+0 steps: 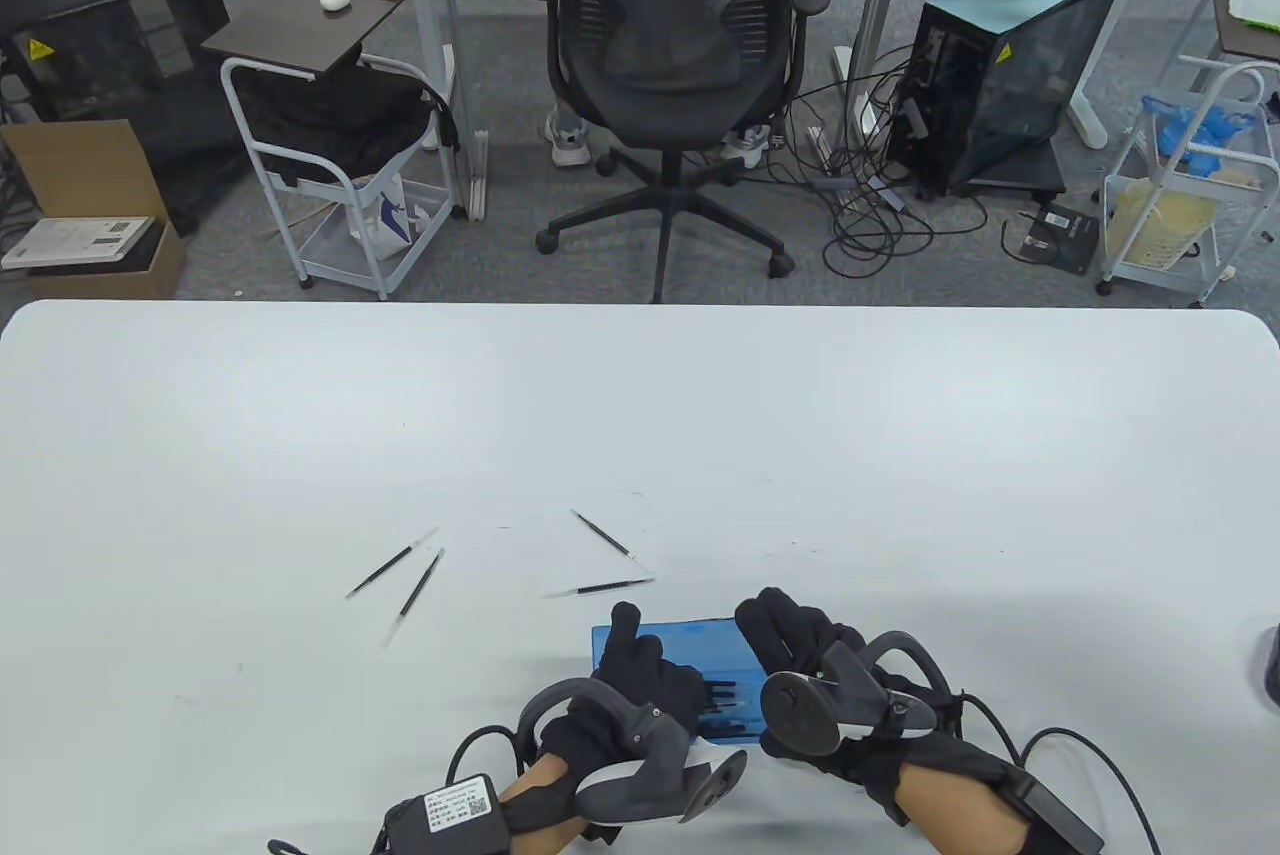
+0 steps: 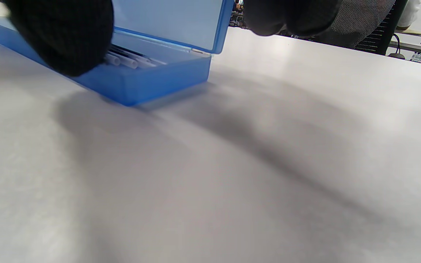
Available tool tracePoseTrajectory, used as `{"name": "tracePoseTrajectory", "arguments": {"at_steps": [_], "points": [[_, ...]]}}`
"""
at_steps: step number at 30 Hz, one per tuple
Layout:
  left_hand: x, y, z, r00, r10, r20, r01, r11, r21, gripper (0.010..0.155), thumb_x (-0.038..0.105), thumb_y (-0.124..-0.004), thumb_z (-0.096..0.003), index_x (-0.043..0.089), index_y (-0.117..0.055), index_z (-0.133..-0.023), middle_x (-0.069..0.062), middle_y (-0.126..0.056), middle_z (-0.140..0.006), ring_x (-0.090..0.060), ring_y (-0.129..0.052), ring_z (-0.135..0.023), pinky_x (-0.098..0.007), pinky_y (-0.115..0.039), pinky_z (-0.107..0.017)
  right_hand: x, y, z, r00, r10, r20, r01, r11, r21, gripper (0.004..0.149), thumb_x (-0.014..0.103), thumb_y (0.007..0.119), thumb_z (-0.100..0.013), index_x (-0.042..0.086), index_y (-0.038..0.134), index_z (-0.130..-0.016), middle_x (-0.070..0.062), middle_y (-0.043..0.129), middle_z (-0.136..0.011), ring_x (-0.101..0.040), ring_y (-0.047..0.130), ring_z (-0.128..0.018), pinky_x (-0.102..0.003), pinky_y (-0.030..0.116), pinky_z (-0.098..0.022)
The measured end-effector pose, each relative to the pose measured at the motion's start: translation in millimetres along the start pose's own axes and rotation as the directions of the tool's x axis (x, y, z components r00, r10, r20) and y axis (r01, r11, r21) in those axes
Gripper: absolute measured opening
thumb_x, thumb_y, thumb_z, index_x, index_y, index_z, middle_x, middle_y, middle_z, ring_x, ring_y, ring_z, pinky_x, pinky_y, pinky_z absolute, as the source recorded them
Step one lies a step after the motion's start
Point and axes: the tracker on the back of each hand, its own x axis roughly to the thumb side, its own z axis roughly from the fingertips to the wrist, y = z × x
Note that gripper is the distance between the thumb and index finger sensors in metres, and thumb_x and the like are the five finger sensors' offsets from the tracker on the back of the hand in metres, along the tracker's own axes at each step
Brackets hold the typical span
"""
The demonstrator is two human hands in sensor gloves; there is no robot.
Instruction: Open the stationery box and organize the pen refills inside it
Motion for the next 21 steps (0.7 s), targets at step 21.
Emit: {"name": "tracePoseTrajectory", "arguments": {"at_steps": [21], "points": [[-47.5, 34.0, 21.5, 0.989, 0.061, -0.132, -0.048, 0.994, 0.097, 0.054, 0.032, -0.094, -0.0458, 0.025, -0.078, -0.097, 0.008, -0.097, -0.087, -0.021, -0.091, -0.095, -0.065, -0.045, -0.085, 0.8, 0.1, 0.1, 1.000, 0.002, 0.000, -0.002, 1.000, 0.001, 0.120, 0.054, 0.081, -0.044, 0.004, -0.008, -0.108, -0.036, 0.005, -0.117, -0.059, 0.050, -0.104, -0.065, 0.057, -0.073]]}}
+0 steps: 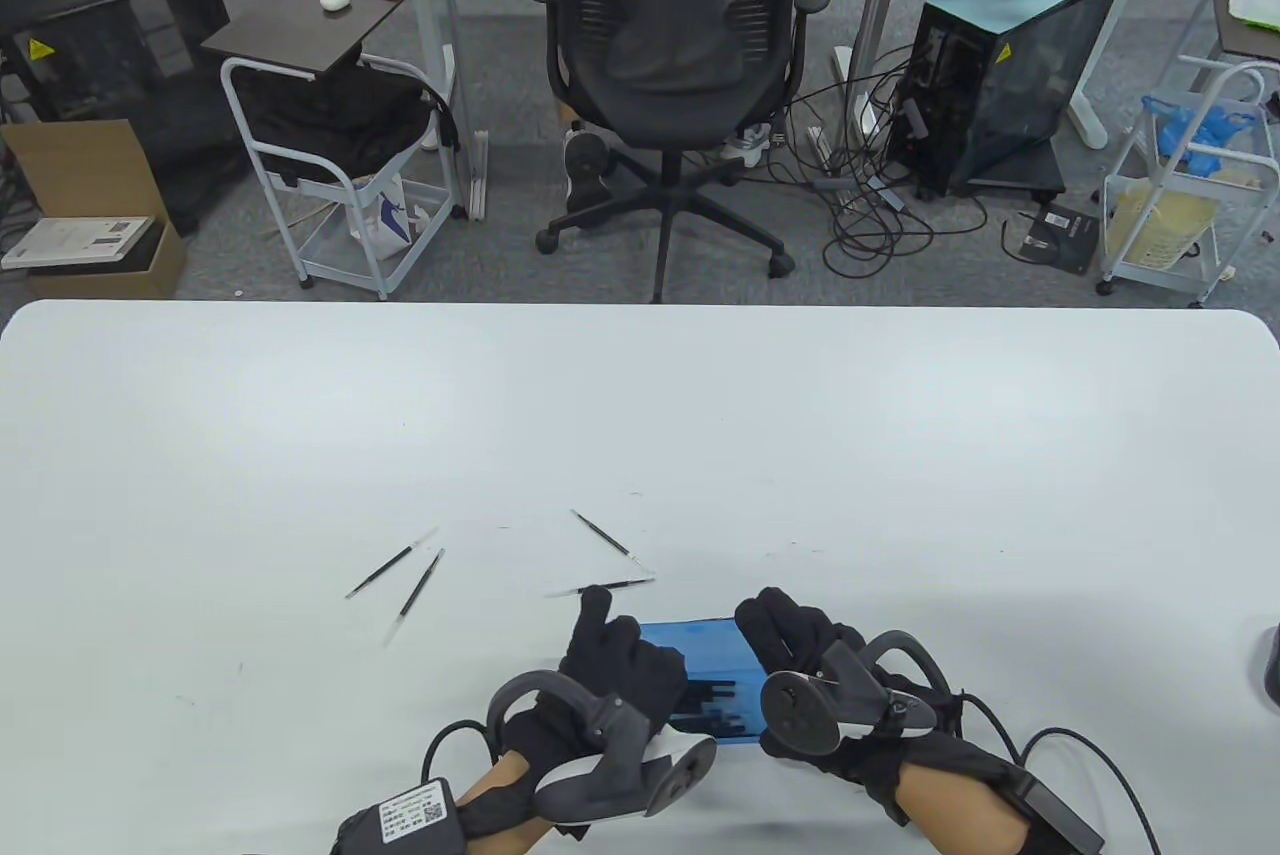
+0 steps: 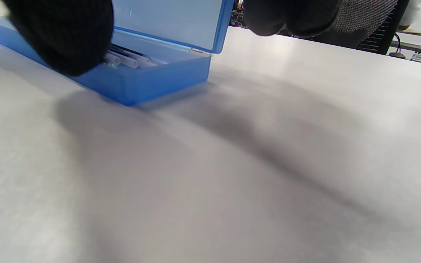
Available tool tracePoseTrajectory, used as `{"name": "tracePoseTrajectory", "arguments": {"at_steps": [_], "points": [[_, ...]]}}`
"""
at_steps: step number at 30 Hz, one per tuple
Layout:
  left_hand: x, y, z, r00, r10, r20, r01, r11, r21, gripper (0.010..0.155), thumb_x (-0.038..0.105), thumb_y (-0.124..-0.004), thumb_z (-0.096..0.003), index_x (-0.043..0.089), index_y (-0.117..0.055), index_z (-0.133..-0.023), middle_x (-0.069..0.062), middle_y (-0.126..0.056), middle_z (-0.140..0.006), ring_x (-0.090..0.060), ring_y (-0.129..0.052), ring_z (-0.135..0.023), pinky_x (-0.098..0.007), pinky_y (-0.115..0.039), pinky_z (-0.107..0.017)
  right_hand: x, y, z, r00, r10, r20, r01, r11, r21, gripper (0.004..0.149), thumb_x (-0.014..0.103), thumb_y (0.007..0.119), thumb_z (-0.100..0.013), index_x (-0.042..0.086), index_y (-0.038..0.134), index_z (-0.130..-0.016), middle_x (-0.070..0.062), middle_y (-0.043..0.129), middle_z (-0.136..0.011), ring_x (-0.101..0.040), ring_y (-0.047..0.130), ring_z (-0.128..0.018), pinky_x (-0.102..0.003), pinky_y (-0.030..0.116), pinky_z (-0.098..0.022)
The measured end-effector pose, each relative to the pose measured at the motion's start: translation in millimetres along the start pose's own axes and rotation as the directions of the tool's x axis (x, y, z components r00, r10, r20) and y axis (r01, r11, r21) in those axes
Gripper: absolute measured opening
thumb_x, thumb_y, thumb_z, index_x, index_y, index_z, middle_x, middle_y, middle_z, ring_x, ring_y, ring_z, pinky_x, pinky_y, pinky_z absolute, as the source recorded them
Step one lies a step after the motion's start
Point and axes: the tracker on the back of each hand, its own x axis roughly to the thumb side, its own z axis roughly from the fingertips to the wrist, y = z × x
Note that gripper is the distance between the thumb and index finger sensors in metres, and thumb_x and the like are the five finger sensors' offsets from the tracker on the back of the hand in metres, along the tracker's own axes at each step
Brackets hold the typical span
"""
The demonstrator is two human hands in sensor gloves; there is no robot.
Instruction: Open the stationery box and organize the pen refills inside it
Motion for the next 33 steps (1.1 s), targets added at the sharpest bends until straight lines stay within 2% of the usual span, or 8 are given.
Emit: {"name": "tracePoseTrajectory", "arguments": {"at_steps": [6, 11, 14, 20, 24, 33], "points": [[-55.8, 2.3, -4.9, 0.960, -0.034, -0.278, 0.019, 0.998, -0.059, 0.054, 0.031, -0.094, -0.0468, 0.024, -0.078, -0.097, 0.007, -0.097, -0.088, -0.023, -0.090, -0.095, -0.065, -0.045, -0.086, -0.4, -0.3, -0.3, 1.000, 0.000, -0.001, 0.000, 1.000, 0.001, 0.120, 0.054, 0.081, -0.045, 0.004, -0.008, -0.108, -0.035, 0.005, -0.117, -0.059, 0.050, -0.104, -0.065, 0.057, -0.073], [-104.1, -16.4, -7.4, 0.876, -0.032, -0.482, -0.046, 0.988, -0.149, 0.053, 0.030, -0.094, -0.0476, 0.024, -0.077, -0.098, 0.006, -0.096, -0.089, -0.023, -0.089, -0.096, -0.065, -0.044, -0.087, -0.5, -0.4, -0.3, 1.000, 0.002, -0.002, -0.002, 1.000, 0.001, 0.120, 0.054, 0.081, -0.045, 0.005, -0.008, -0.108, -0.035, 0.005, -0.117, -0.059, 0.050, -0.104, -0.065, 0.057, -0.073], [-126.0, -30.9, -7.7, 0.833, -0.046, -0.551, -0.072, 0.979, -0.191, 0.053, 0.030, -0.094, -0.0476, 0.024, -0.078, -0.098, 0.006, -0.096, -0.089, -0.024, -0.089, -0.096, -0.065, -0.044, -0.087, -0.6, -0.5, -0.2, 1.000, 0.002, -0.002, -0.002, 1.000, 0.001, 0.120, 0.054, 0.081, -0.044, 0.005, -0.008, -0.108, -0.035, 0.005, -0.117, -0.059, 0.050, -0.104, -0.065, 0.057, -0.073], [-157.4, -64.3, -8.7, 0.761, -0.082, -0.643, -0.147, 0.944, -0.295, 0.056, 0.032, -0.095, -0.0472, 0.025, -0.076, -0.099, 0.006, -0.095, -0.091, -0.024, -0.087, -0.098, -0.065, -0.042, -0.087, -0.5, -0.5, -0.2, 1.000, 0.001, -0.003, -0.001, 1.000, 0.001, 0.119, 0.054, 0.081, -0.045, 0.005, -0.008, -0.108, -0.035, 0.005, -0.117, -0.059, 0.050, -0.104, -0.065, 0.057, -0.073], [-168.2, -83.4, -7.3, 0.723, -0.098, -0.684, -0.210, 0.912, -0.353, 0.058, 0.034, -0.095, -0.0468, 0.026, -0.075, -0.101, 0.007, -0.093, -0.094, -0.023, -0.085, -0.101, -0.064, -0.040, -0.089, -0.6, -0.4, -0.1, 1.000, -0.001, -0.003, 0.001, 1.000, 0.002, 0.120, 0.054, 0.081, -0.045, 0.005, -0.008, -0.108, -0.035, 0.005, -0.117, -0.059, 0.050, -0.104, -0.065, 0.057, -0.073], [-174.9, -109.0, -7.2, 0.707, -0.145, -0.692, -0.218, 0.886, -0.409, 0.059, 0.035, -0.095, -0.0464, 0.027, -0.075, -0.101, 0.007, -0.093, -0.095, -0.023, -0.084, -0.101, -0.064, -0.039, -0.089, -1.1, -0.3, -0.1, 1.000, -0.007, 0.000, 0.007, 1.000, 0.003, 0.120, 0.053, 0.082, -0.044, 0.005, -0.008, -0.108, -0.035, 0.005, -0.117, -0.059, 0.050, -0.104, -0.065, 0.057, -0.073]]}}
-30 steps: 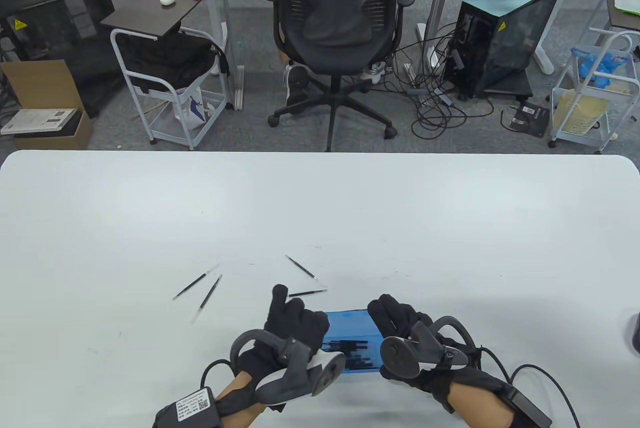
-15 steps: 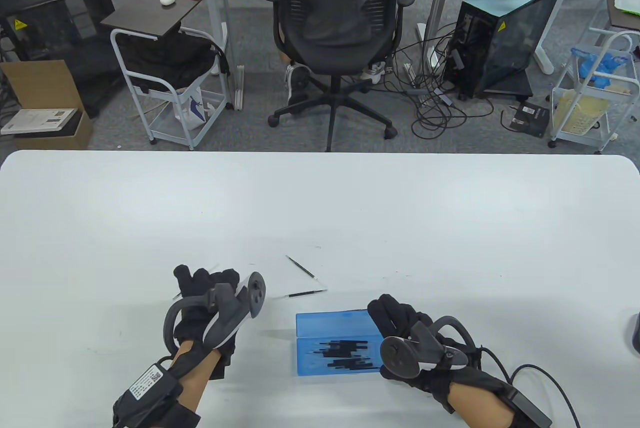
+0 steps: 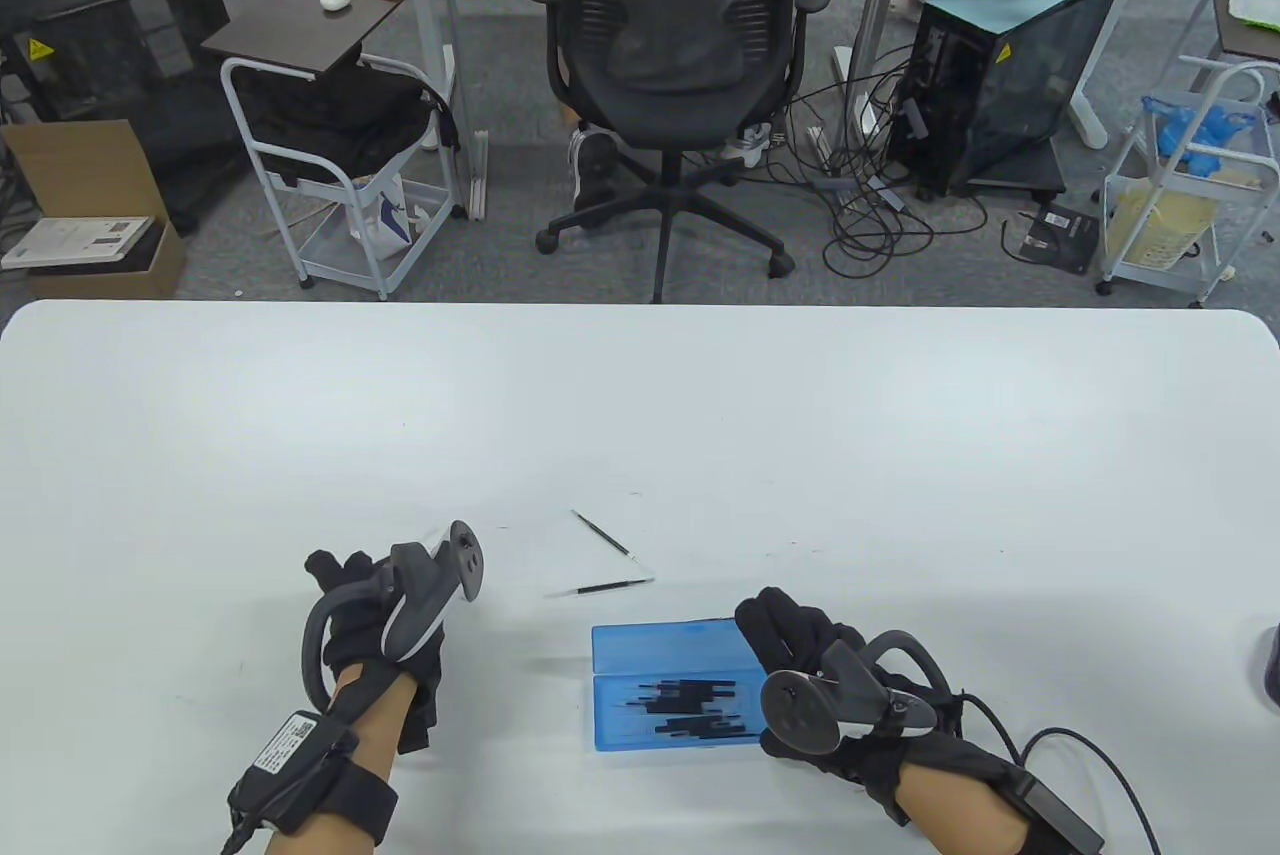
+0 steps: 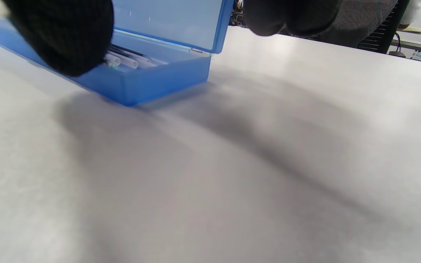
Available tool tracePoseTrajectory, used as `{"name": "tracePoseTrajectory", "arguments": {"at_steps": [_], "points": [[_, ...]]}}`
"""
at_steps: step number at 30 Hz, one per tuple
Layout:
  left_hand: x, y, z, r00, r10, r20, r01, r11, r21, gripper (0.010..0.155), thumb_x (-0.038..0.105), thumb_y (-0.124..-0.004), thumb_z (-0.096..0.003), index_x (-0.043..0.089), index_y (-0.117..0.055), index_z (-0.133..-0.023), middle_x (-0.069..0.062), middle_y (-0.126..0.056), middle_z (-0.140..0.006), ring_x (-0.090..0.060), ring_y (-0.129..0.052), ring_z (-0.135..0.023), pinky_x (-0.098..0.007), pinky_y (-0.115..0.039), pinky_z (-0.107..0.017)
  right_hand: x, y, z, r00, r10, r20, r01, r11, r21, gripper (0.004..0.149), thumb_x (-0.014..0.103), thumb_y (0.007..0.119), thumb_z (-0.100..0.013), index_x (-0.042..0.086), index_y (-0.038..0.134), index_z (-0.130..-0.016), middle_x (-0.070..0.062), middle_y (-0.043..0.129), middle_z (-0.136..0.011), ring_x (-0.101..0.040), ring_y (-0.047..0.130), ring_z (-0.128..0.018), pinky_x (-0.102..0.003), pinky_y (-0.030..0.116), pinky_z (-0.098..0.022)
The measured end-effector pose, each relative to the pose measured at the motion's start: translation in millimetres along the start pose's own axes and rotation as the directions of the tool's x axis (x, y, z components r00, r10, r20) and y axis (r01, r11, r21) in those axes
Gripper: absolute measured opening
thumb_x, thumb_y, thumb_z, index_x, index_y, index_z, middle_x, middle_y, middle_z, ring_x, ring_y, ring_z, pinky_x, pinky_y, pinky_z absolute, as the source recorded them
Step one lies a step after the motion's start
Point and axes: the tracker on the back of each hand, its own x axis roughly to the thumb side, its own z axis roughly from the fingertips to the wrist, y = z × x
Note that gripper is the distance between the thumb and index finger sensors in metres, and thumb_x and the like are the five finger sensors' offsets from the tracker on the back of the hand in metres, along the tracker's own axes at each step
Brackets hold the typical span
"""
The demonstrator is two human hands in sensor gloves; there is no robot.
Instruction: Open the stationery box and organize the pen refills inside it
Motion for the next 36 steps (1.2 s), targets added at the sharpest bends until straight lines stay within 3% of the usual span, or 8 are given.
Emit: {"name": "tracePoseTrajectory", "arguments": {"at_steps": [25, 36], "points": [[-3.8, -17.5, -5.9, 1.000, 0.014, -0.027, -0.015, 0.999, -0.029, 0.051, 0.031, -0.094, -0.0483, 0.026, -0.080, -0.097, 0.008, -0.096, -0.090, -0.021, -0.088, -0.098, -0.064, -0.039, -0.089, 0.1, 0.0, -0.1, 1.000, 0.002, -0.001, -0.002, 1.000, -0.001, 0.120, 0.053, 0.081, -0.044, 0.004, -0.008, -0.108, -0.036, 0.005, -0.116, -0.059, 0.050, -0.104, -0.065, 0.057, -0.073], [-0.6, -19.6, -3.8, 0.999, 0.039, -0.007, -0.039, 0.999, -0.014, 0.056, 0.031, -0.095, -0.0452, 0.018, -0.079, -0.098, 0.005, -0.097, -0.086, -0.025, -0.091, -0.095, -0.067, -0.040, -0.087, 0.4, -0.2, 0.0, 1.000, 0.006, -0.003, -0.006, 1.000, -0.001, 0.120, 0.053, 0.081, -0.045, 0.004, -0.008, -0.108, -0.036, 0.005, -0.117, -0.059, 0.050, -0.104, -0.065, 0.057, -0.073]]}}
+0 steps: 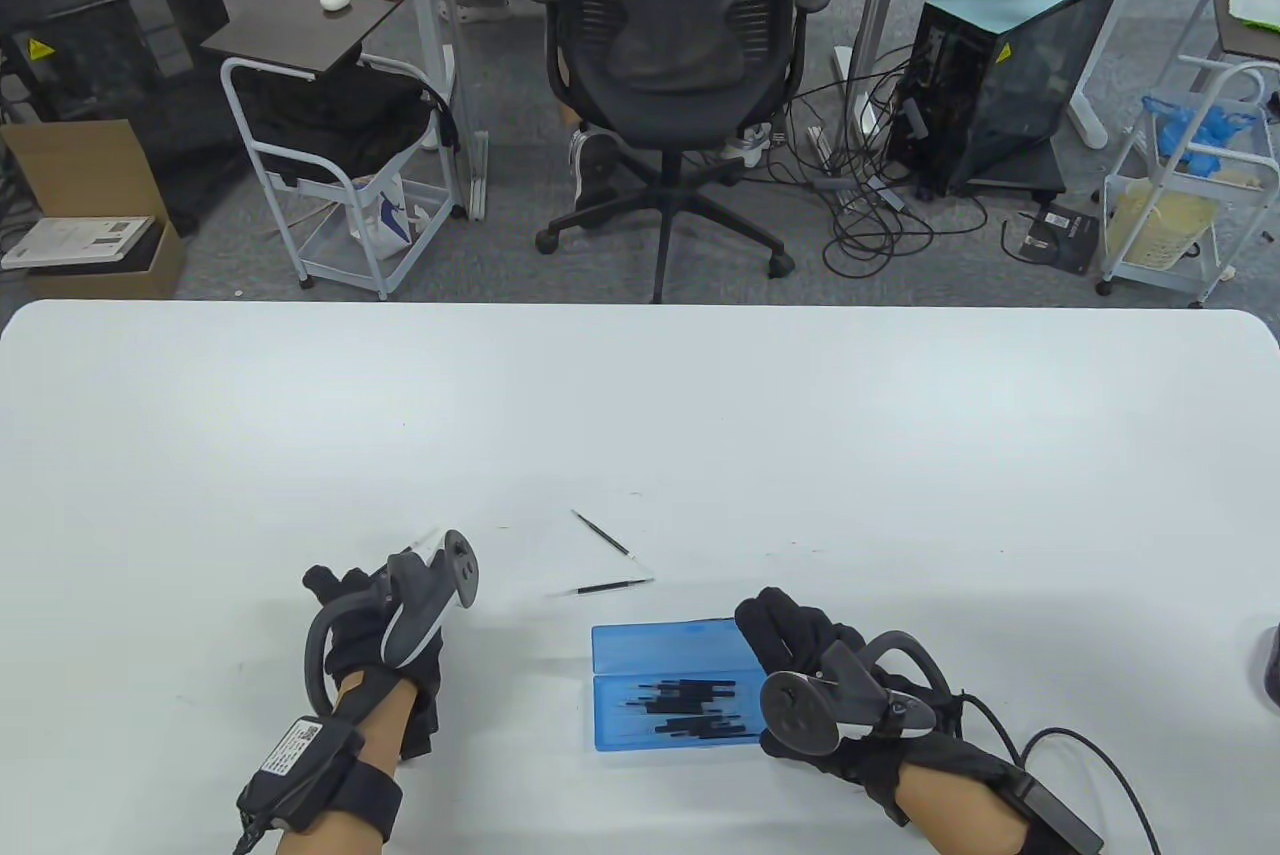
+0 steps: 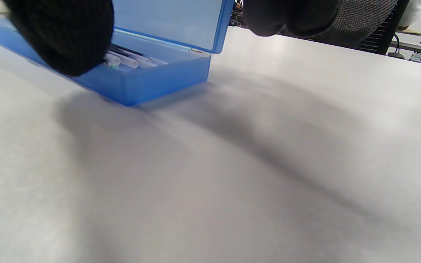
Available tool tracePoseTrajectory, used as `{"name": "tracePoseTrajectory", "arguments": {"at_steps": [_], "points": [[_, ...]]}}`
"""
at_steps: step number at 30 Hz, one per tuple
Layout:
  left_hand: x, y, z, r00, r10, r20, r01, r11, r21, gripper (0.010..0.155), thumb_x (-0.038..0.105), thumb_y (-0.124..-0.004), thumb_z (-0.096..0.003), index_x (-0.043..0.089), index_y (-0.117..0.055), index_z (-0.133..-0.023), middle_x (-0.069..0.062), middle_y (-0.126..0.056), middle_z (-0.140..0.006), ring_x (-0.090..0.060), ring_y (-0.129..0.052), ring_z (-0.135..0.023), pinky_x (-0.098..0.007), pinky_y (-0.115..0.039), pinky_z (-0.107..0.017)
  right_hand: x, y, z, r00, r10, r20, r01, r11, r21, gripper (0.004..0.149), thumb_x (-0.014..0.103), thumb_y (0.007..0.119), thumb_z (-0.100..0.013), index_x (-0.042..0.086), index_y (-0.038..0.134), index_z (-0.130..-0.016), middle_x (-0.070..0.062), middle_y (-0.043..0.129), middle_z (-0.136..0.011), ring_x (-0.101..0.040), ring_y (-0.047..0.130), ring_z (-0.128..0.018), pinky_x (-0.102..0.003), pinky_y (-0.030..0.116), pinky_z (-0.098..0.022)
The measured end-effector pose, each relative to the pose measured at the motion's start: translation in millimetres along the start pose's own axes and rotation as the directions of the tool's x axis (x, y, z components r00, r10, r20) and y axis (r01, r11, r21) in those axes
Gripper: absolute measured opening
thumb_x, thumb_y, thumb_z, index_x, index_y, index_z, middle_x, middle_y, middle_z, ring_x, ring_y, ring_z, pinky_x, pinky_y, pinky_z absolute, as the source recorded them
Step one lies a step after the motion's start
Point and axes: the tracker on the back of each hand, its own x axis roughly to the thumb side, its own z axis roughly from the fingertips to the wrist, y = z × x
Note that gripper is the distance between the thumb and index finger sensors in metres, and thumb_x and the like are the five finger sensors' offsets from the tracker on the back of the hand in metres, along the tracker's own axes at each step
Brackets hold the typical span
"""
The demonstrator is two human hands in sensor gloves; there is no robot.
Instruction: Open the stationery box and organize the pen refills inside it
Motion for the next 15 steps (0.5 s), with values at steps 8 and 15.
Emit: {"name": "tracePoseTrajectory", "arguments": {"at_steps": [8, 15], "points": [[7.0, 35.7, 31.1, 0.982, 0.045, 0.181, -0.072, 0.987, 0.143, 0.058, 0.031, -0.096, -0.0430, 0.018, -0.078, -0.097, 0.004, -0.098, -0.084, -0.026, -0.092, -0.093, -0.068, -0.042, -0.085, -0.1, 0.1, -0.1, 1.000, -0.004, 0.001, 0.004, 1.000, 0.000, 0.120, 0.053, 0.081, -0.045, 0.005, -0.008, -0.108, -0.035, 0.004, -0.117, -0.059, 0.050, -0.104, -0.065, 0.057, -0.073], [38.3, 78.5, 95.7, 0.887, -0.003, 0.462, -0.157, 0.939, 0.306, 0.058, 0.032, -0.096, -0.0420, 0.019, -0.080, -0.096, 0.005, -0.099, -0.083, -0.025, -0.094, -0.092, -0.068, -0.045, -0.083, -0.4, 0.0, -0.1, 1.000, -0.006, 0.001, 0.006, 1.000, 0.001, 0.120, 0.054, 0.081, -0.044, 0.005, -0.008, -0.108, -0.035, 0.005, -0.117, -0.059, 0.050, -0.104, -0.065, 0.057, -0.073]]}}
